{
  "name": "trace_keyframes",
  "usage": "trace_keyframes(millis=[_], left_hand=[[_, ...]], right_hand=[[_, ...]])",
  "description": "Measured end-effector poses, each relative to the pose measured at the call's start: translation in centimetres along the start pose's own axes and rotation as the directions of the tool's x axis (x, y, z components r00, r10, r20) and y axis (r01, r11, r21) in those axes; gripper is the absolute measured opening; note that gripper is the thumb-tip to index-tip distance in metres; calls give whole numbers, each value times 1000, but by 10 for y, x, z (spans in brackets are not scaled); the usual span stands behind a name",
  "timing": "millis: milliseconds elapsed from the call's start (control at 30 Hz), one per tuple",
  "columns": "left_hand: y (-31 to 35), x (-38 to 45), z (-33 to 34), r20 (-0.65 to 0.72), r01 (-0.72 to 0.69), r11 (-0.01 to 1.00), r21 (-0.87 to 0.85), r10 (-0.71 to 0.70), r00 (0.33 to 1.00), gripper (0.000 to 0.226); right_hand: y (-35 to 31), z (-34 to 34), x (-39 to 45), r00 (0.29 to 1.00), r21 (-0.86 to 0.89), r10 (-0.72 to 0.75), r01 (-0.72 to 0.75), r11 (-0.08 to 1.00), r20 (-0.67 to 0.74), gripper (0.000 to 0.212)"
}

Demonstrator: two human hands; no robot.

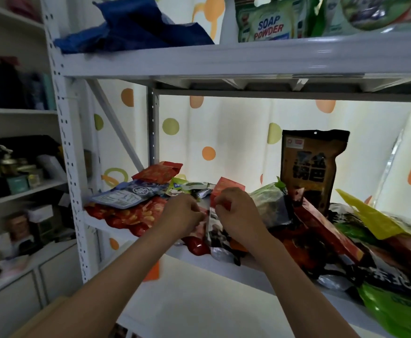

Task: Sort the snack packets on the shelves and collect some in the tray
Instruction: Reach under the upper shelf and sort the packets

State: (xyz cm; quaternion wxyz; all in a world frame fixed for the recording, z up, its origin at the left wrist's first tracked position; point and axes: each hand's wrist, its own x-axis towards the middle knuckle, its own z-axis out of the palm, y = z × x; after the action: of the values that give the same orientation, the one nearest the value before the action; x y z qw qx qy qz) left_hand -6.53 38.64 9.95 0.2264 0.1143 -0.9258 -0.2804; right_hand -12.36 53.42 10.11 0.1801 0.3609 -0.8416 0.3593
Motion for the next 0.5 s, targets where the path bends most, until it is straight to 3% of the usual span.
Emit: trace_keyframes(millis=[267, 500], left_hand=[[-50, 40, -65, -45, -26, 1000, 6, 27, 999, 16], [-131, 110, -116, -43, -147, 986, 74, 150, 988, 10]], right_hand=[[-24, 38, 60, 997, -42, -32, 35, 999, 73, 16], [-63, 98, 143, 993, -161, 42, -24, 987, 110, 16]])
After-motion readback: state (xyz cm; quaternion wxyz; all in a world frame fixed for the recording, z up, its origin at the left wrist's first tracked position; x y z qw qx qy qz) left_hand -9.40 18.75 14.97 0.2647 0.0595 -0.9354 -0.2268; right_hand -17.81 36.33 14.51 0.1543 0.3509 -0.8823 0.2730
